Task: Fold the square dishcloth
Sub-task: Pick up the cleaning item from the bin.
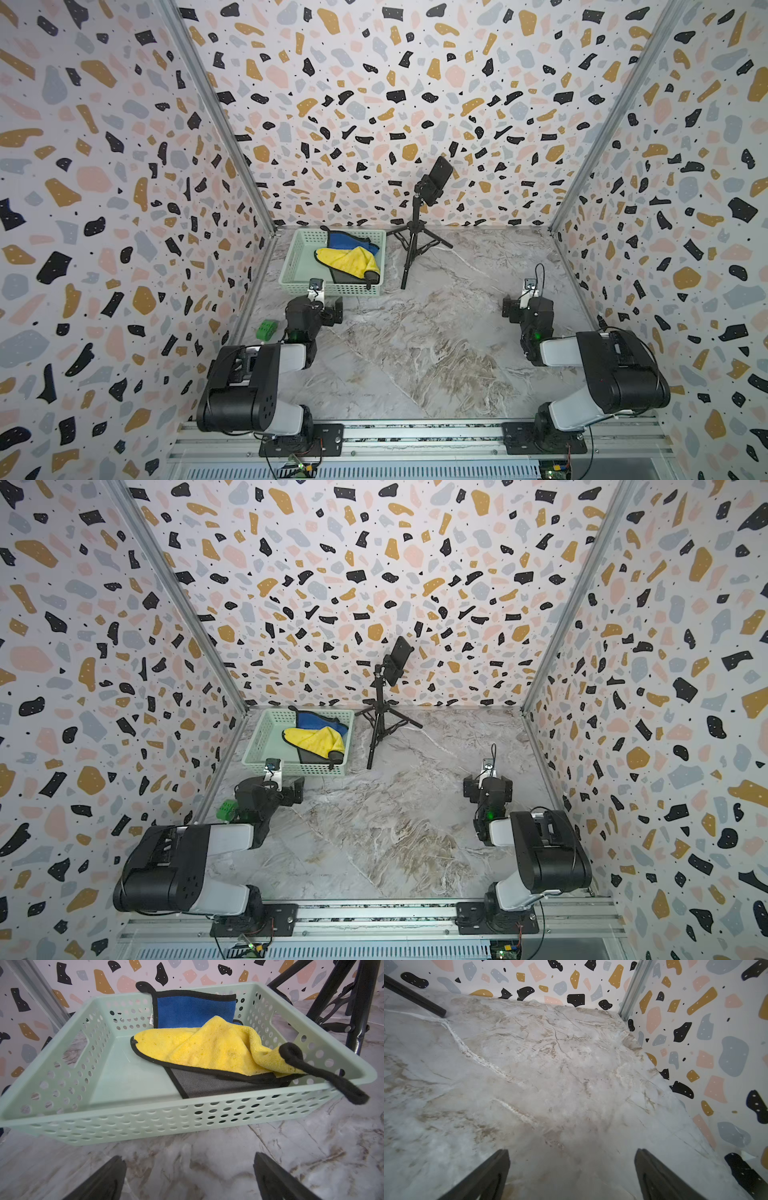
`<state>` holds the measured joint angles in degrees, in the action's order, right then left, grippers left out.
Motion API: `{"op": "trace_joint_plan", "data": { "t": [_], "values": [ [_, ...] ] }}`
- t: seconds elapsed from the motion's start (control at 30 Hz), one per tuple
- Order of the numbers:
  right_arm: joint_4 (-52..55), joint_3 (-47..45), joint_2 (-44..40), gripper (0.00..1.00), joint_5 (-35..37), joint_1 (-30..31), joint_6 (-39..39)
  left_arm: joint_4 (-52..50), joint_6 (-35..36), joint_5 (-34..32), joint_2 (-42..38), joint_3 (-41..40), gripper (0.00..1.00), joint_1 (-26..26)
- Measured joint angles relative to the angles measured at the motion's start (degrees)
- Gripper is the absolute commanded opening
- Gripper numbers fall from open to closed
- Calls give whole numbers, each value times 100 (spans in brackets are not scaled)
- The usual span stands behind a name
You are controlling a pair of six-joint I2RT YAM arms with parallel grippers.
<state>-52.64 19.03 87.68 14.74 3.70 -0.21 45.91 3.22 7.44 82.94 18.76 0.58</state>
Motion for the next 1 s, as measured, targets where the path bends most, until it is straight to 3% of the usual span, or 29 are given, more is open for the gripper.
{"op": "trace_joint_plan", "data": {
  "t": [0.67, 0.73, 0.8, 0.9, 1.0],
  "values": [
    [13, -138, -190, 100, 306, 85, 24, -155, -44, -55, -87, 20, 100, 0],
    [468, -173, -651, 100, 817, 367, 13, -1073, -68, -94, -437, 299, 100, 17],
    [1582, 146, -1366, 100, 1102, 667, 214, -2319, 13, -70, -837, 1036, 100, 26],
    [2898, 968, -2435, 100, 623, 796, 756, -3915, 286, 155, -1233, 2529, 100, 37],
    [3091, 1252, -3504, 100, -234, 798, 1558, -5171, 601, 522, -1445, 3781, 99, 46]
  ]
}}
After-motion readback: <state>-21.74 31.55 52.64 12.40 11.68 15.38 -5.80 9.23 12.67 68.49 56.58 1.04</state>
